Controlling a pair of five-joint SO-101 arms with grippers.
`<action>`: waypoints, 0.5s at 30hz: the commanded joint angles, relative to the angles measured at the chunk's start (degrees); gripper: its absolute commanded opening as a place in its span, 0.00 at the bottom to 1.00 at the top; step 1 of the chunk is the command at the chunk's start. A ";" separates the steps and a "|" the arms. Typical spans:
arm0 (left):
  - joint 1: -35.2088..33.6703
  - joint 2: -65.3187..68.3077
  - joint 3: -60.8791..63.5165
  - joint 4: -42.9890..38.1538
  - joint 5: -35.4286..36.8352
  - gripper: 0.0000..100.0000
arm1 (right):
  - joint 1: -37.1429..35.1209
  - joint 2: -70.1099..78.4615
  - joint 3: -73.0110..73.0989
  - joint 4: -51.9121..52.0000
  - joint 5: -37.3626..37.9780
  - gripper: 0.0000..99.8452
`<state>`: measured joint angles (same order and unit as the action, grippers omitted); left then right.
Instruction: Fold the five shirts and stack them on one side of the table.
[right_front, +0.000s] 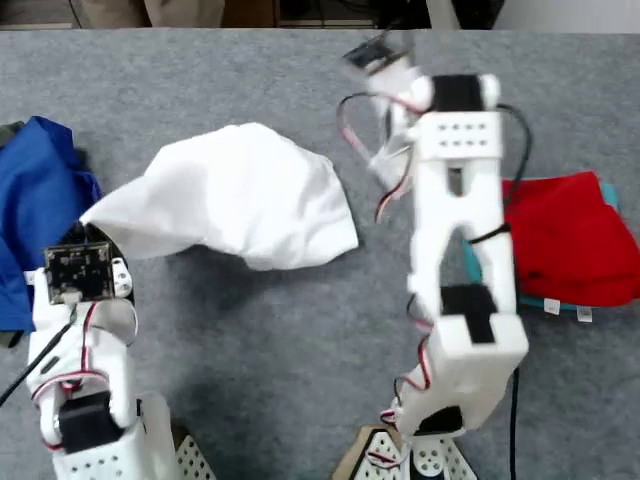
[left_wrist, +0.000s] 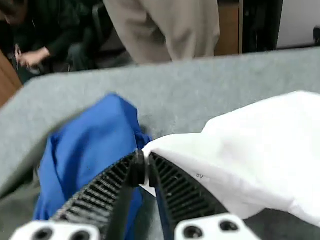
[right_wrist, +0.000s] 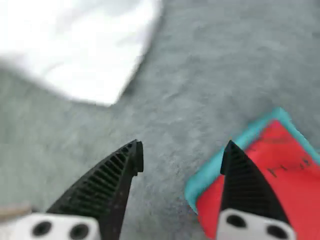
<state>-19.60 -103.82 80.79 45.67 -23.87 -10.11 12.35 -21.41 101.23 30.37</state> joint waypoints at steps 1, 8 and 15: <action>-0.88 -0.31 7.12 -10.99 0.18 0.02 | -4.88 -10.51 12.97 -0.70 8.44 0.26; -6.24 -0.31 14.86 -21.36 0.44 0.02 | -9.19 -12.97 32.75 -18.20 10.81 0.26; -9.41 -0.22 16.09 -16.79 4.84 0.02 | -13.49 0.22 30.46 -32.09 -0.26 0.26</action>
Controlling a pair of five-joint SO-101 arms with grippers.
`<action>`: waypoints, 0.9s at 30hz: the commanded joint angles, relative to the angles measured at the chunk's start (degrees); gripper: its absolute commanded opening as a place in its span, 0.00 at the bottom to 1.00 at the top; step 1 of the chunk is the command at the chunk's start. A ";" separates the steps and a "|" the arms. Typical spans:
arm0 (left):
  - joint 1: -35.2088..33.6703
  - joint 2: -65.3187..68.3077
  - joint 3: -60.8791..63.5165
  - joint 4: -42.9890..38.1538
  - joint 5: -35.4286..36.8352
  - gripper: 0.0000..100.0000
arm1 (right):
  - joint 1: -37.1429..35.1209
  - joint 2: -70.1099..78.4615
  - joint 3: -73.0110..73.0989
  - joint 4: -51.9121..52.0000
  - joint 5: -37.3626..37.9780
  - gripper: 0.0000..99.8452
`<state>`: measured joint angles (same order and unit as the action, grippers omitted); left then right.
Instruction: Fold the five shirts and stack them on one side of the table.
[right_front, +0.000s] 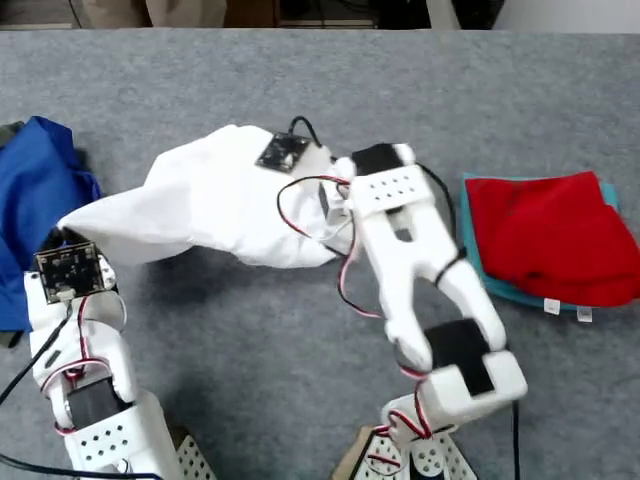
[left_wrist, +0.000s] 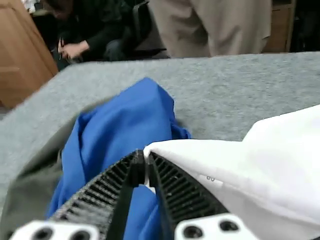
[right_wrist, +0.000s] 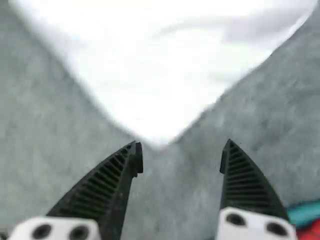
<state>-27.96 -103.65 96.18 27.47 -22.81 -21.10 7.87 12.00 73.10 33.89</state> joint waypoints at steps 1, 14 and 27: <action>-1.05 -0.22 0.70 2.20 6.15 0.02 | -3.30 7.43 -4.97 -4.31 -4.92 0.26; -0.97 -0.13 0.70 11.43 19.16 0.02 | -2.15 39.34 -55.87 13.89 -10.64 0.02; -0.97 -0.13 0.70 11.60 19.25 0.02 | -2.59 61.05 -106.77 20.04 -10.37 0.10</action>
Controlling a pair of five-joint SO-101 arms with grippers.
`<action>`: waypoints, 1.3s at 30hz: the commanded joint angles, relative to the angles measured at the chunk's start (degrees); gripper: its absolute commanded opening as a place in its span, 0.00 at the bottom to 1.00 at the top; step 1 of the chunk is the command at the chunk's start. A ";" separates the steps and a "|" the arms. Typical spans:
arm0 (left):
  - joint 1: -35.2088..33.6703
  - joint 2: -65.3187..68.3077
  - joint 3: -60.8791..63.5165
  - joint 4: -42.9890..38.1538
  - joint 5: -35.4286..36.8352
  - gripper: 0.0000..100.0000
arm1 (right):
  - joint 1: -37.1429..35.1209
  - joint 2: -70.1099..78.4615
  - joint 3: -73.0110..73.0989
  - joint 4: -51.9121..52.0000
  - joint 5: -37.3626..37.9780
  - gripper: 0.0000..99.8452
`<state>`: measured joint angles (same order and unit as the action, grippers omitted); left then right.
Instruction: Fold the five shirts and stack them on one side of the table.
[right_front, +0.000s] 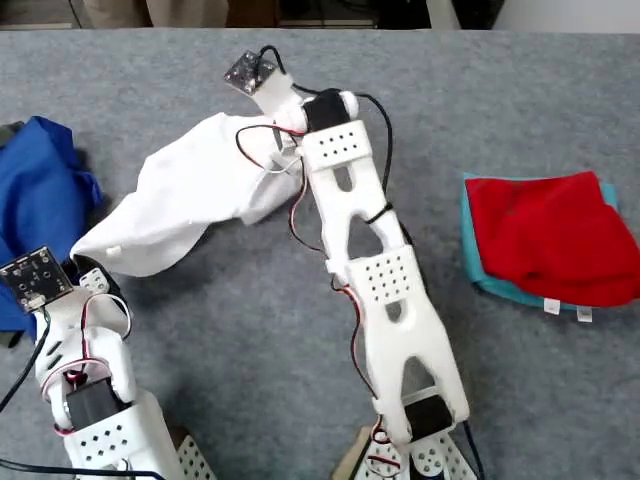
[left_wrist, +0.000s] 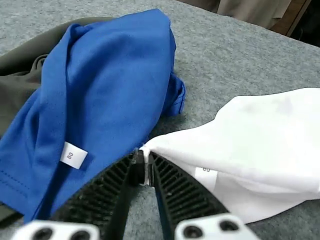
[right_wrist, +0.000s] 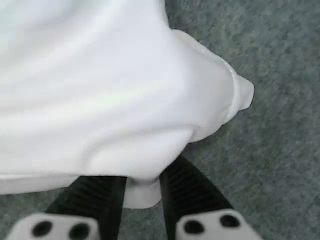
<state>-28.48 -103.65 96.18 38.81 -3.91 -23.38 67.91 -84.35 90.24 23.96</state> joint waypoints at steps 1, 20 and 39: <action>-0.44 -0.13 0.70 0.26 0.35 0.02 | -0.75 1.27 -11.74 5.01 -0.44 0.16; -2.64 -0.13 0.70 -0.18 0.44 0.02 | 6.46 -19.30 17.01 12.13 -4.57 0.20; -2.37 -0.13 0.70 -0.09 0.44 0.02 | 0.57 -16.75 35.65 3.43 1.67 0.20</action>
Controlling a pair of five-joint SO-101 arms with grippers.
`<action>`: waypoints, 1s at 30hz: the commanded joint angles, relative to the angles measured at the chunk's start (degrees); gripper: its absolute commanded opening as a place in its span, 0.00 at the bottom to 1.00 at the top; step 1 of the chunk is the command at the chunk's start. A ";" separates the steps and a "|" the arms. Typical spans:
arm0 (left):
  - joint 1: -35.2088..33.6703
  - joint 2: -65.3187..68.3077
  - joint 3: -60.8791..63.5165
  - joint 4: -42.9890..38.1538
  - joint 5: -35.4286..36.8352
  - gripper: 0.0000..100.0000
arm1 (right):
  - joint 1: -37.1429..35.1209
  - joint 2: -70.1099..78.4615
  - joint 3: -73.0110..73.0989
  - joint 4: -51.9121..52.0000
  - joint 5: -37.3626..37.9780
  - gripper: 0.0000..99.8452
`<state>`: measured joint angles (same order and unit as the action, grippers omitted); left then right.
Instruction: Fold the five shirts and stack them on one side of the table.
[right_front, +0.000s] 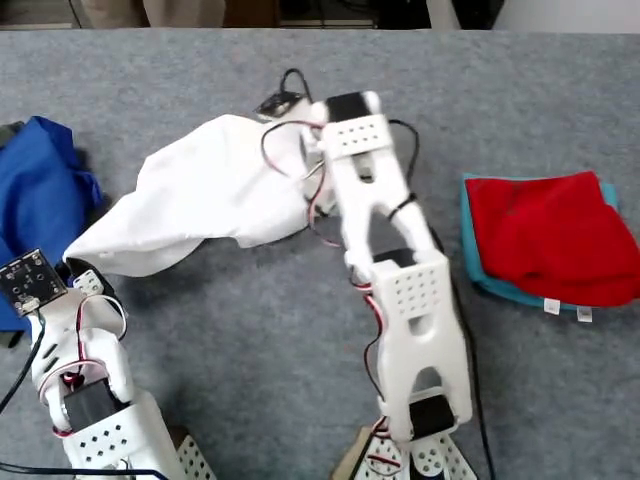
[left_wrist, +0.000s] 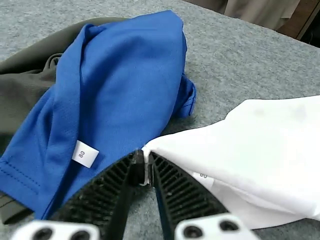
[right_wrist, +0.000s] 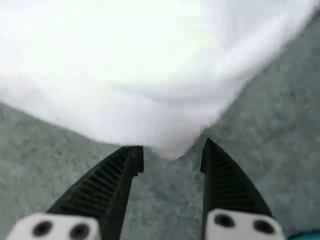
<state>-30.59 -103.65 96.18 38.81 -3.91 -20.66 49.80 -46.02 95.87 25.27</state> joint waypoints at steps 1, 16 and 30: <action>-0.26 -0.13 0.70 0.00 0.44 0.02 | -2.42 2.77 -3.91 -2.73 0.35 0.19; -0.26 -0.13 0.70 0.09 0.44 0.02 | 3.74 4.62 -15.60 6.59 0.35 0.00; -0.70 -0.66 -4.75 0.44 0.44 0.02 | 3.65 -43.74 34.68 6.59 3.87 0.00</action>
<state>-30.59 -103.65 96.18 38.81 -3.91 -17.93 18.42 -19.38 101.23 28.62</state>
